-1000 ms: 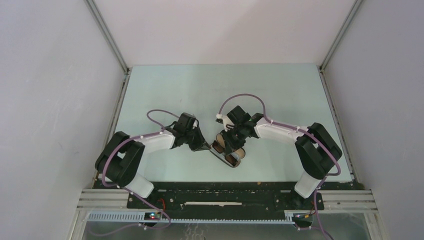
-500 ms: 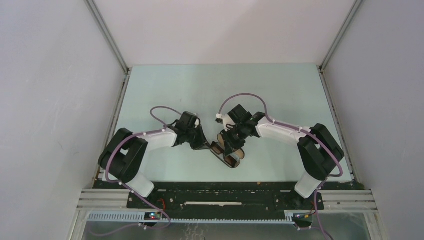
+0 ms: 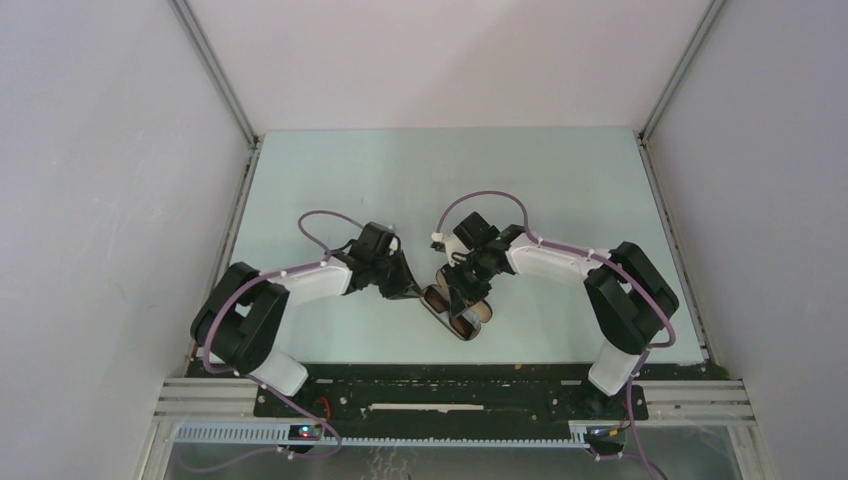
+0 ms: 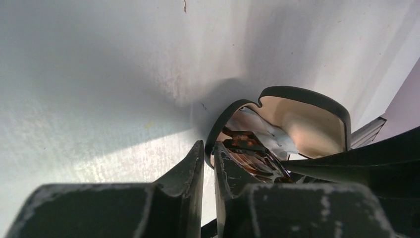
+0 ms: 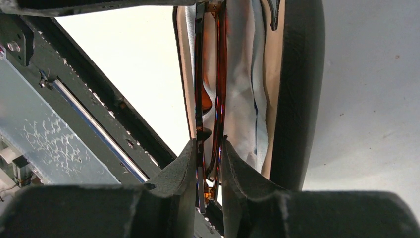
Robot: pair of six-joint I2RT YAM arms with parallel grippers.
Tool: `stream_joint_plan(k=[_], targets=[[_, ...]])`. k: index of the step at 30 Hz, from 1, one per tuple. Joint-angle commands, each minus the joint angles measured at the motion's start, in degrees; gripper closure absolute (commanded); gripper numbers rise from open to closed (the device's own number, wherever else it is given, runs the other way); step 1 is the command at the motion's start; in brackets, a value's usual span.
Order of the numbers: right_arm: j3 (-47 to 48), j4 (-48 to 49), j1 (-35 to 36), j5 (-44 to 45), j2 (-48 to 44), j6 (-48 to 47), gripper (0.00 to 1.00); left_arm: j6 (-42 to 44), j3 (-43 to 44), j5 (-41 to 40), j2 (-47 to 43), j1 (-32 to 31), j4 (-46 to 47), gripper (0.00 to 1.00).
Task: Organize the sunglasses
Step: Place the sunglasses in the sunglasses case.
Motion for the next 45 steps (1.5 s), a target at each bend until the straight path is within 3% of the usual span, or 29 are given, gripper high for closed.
stream_joint_plan(k=[1, 10, 19, 29, 40, 45], targets=[[1.13, -1.59, 0.72, -1.11, 2.27, -0.80, 0.73, 1.11, 2.72, -4.74, -3.89, 0.13, -0.87, 0.83], [1.13, 0.01, 1.24, -1.77, 2.71, -0.39, 0.72, 1.43, 2.98, -5.24, -6.92, 0.18, -1.66, 0.79], [1.11, -1.11, 2.09, 4.63, -2.35, 1.07, 0.47, 1.45, 2.43, -4.92, -6.82, 0.16, -1.77, 0.80], [1.21, -4.62, 3.83, 12.76, -8.73, 1.88, 0.38, 1.53, 3.11, -5.01, -7.06, 0.14, -1.82, 0.79], [1.73, -5.25, 4.00, 17.87, -12.63, 2.76, 0.36, 1.40, 3.50, -4.63, -7.40, 0.11, -1.96, 0.79], [1.62, -4.13, 0.57, 21.85, -13.99, 6.25, 0.39, 0.57, 3.22, -4.96, -9.41, -0.67, -2.41, 0.78]])
